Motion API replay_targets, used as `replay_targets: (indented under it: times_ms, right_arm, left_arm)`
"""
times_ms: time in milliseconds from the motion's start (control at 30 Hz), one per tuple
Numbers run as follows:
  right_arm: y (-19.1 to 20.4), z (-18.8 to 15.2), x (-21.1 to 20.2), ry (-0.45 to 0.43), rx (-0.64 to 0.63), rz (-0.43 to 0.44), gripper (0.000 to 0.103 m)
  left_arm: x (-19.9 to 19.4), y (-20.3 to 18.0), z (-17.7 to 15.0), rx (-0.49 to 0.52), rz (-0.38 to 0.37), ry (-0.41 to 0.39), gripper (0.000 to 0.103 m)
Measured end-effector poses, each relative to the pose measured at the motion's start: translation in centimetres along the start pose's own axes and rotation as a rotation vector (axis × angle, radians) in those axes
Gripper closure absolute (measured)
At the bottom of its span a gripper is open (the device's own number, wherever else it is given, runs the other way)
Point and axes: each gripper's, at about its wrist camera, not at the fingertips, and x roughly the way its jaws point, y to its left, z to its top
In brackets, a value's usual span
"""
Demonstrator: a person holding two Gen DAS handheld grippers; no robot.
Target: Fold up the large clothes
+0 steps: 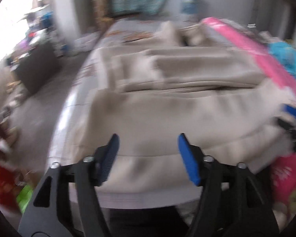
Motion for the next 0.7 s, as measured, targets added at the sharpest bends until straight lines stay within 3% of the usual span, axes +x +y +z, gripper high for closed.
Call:
replay_targets:
  times_ms: [67,100,133,200,267,500,567,700]
  right_arm:
    - [-1.7,-0.7,2.0,0.073,0.055,-0.102,0.032]
    - [-2.1,-1.1,2.8,0.103,0.072,-0.102,0.029]
    - [-2.8,-1.4,2.7,0.082,0.117,-0.078,0.024]
    - [-3.7,-1.0,2.6,0.115,0.168,-0.037,0.024]
    - [-4.0,-0.3,1.5,0.079,0.190,-0.019,0.024]
    - [-2.4,2.0,0.6,0.031,0.186,0.055,0.020]
    - [-1.6,2.7,0.9,0.041,0.174,0.053,0.013]
    - [0.0,3.2,2.1,0.080,0.164,0.067,0.012]
  left_arm:
    - [1.2,0.7,0.1,-0.020,0.048,0.041,0.035]
    - [1.8,0.8,0.1,-0.030,0.049,0.059,0.032]
    - [1.9,0.8,0.1,-0.033,0.057,0.052,0.029]
    - [2.1,0.4,0.3,-0.024,0.079,0.055,0.025]
    - [2.2,-0.1,0.6,-0.021,0.101,0.059,0.024]
    - [2.5,-0.2,1.1,-0.041,0.105,0.091,0.021]
    - [2.6,-0.2,1.2,-0.046,0.106,0.095,0.020]
    - [2.6,-0.4,1.1,-0.053,0.112,0.099,0.019]
